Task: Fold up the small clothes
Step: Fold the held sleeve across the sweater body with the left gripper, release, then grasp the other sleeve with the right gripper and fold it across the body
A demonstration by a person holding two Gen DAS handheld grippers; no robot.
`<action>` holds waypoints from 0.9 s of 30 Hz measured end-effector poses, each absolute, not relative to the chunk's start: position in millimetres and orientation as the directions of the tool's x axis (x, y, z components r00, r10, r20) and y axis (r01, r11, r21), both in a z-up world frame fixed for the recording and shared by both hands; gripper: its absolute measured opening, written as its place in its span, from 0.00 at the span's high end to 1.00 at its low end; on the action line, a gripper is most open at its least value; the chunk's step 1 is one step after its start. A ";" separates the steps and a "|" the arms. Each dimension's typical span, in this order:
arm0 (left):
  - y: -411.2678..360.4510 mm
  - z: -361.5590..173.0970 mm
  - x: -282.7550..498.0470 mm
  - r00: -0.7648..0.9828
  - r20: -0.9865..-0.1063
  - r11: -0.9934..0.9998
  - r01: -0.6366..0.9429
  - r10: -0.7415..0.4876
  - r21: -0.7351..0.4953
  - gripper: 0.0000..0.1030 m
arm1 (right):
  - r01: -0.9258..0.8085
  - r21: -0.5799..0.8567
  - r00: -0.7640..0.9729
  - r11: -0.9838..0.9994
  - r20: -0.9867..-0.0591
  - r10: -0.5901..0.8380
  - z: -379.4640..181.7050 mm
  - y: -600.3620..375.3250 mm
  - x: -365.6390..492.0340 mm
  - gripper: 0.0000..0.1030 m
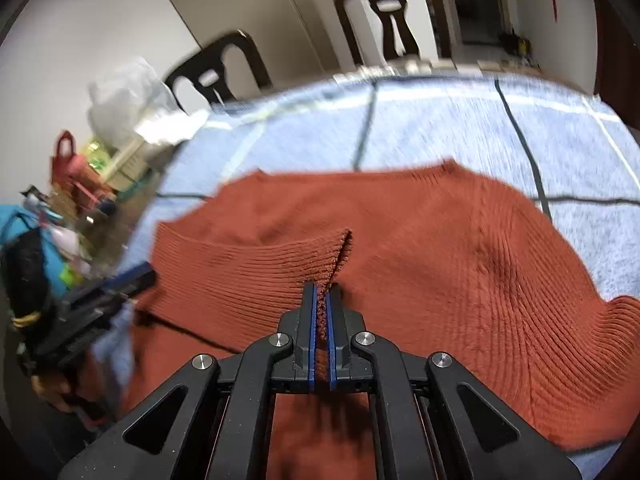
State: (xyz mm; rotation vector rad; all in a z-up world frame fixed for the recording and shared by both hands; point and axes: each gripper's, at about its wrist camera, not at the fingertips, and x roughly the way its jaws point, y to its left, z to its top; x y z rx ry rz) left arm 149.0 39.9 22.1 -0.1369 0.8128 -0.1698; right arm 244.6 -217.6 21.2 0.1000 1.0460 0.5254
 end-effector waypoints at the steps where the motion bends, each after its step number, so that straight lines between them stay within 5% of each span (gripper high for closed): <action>1: 39.3 19.2 151.5 0.670 -0.716 0.979 0.095 -0.198 -0.181 0.79 | -0.346 0.316 0.376 0.884 -0.816 0.439 15.2 -219.3 247.7 0.95; 18: 35.3 23.7 110.8 0.661 -0.735 0.989 0.089 -0.149 -0.120 0.78 | -0.410 0.244 0.473 0.879 -0.768 0.433 39.5 -252.1 171.7 0.76; 27: 17.8 28.1 74.6 0.670 -0.721 0.983 0.141 -0.180 -0.115 0.76 | -0.237 0.296 0.541 0.925 -0.751 0.379 33.8 -336.1 139.1 0.75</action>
